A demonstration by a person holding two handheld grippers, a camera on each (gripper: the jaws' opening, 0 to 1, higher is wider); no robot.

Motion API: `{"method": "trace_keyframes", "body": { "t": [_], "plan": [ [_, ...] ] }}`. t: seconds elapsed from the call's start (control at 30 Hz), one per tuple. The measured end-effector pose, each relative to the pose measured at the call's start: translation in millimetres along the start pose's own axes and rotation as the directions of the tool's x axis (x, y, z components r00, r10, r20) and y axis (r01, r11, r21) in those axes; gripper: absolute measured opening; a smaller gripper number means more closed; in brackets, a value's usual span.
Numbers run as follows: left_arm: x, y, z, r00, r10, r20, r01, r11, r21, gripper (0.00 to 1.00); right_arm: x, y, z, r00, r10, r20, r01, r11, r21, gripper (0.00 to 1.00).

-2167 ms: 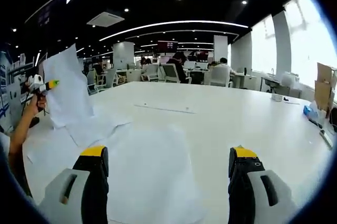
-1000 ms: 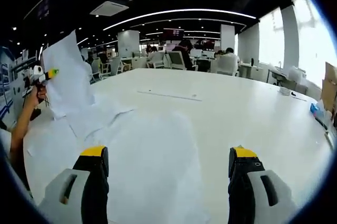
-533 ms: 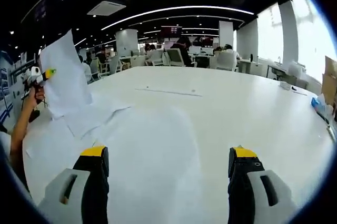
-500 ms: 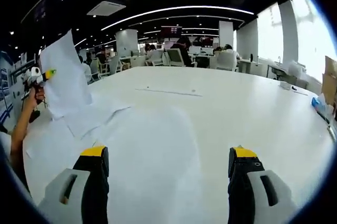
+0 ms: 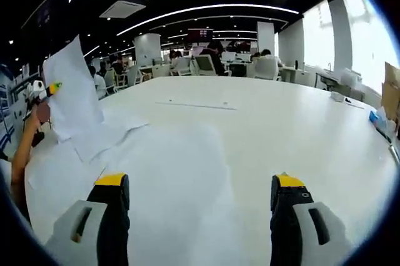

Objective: Organize the stack of printing papers by aligning and flattening the scattered papers on the table

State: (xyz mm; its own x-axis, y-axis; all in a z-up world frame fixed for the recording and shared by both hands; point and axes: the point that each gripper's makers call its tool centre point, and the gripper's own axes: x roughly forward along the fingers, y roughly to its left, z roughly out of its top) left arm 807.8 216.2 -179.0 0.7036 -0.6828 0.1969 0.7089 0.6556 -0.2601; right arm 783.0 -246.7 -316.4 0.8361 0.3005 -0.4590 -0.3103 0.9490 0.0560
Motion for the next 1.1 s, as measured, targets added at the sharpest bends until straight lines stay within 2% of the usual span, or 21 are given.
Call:
{"method": "trace_keyframes", "body": {
  "t": [0.9,1.1],
  "plan": [
    [0.9,4.4,-0.6,1.0,0.005,-0.004,-0.005,1.0,0.003,0.06,19.2,-11.9,-20.8,0.999,-0.006,-0.053,0.007,0.999,0.032,0.89],
    [1.3,2.6,-1.7,1.0,0.002,-0.005,-0.002,1.0,0.006,0.06,33.0,-13.7,-25.5,0.998,0.0,-0.064,0.003,0.999,0.048,0.88]
  ]
}}
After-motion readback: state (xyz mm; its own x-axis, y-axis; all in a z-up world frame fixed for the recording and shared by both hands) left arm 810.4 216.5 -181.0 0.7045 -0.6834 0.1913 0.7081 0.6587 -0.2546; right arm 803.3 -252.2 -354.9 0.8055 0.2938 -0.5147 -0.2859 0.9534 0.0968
